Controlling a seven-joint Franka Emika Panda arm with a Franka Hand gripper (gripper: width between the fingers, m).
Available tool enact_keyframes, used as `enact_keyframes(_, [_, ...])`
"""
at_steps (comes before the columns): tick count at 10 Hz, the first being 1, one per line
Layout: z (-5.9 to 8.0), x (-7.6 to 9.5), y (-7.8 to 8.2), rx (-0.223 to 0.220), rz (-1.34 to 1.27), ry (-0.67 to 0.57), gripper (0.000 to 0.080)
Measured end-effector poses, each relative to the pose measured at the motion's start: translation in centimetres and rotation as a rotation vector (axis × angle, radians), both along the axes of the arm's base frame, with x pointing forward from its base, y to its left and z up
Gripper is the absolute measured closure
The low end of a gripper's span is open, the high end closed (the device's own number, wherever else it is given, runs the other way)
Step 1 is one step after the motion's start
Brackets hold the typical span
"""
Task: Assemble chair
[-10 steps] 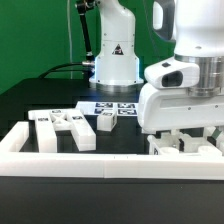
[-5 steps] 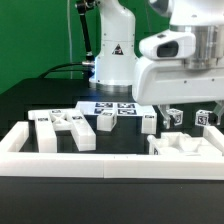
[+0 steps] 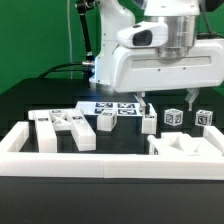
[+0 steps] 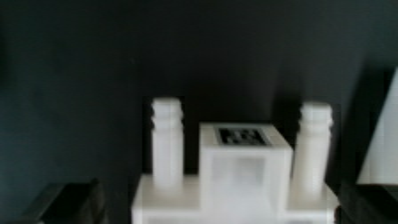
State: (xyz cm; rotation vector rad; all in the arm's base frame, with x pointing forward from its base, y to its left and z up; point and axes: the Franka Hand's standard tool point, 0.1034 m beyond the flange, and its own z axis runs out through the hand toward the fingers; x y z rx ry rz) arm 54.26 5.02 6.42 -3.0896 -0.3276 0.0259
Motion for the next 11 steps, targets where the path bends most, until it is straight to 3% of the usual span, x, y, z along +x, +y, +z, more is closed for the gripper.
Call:
enact_keyframes(5, [-0.6, -0.6, -1.1, 0.016, -0.102, 0.015, 0.0150])
enact_keyframes(9, [-1.7, -3.7, -1.0, 0.009, -0.184, 0.061, 0.0150])
enact_keyframes(11, [-1.5, -3.5, -1.0, 0.009, -0.182, 0.077, 0.0150])
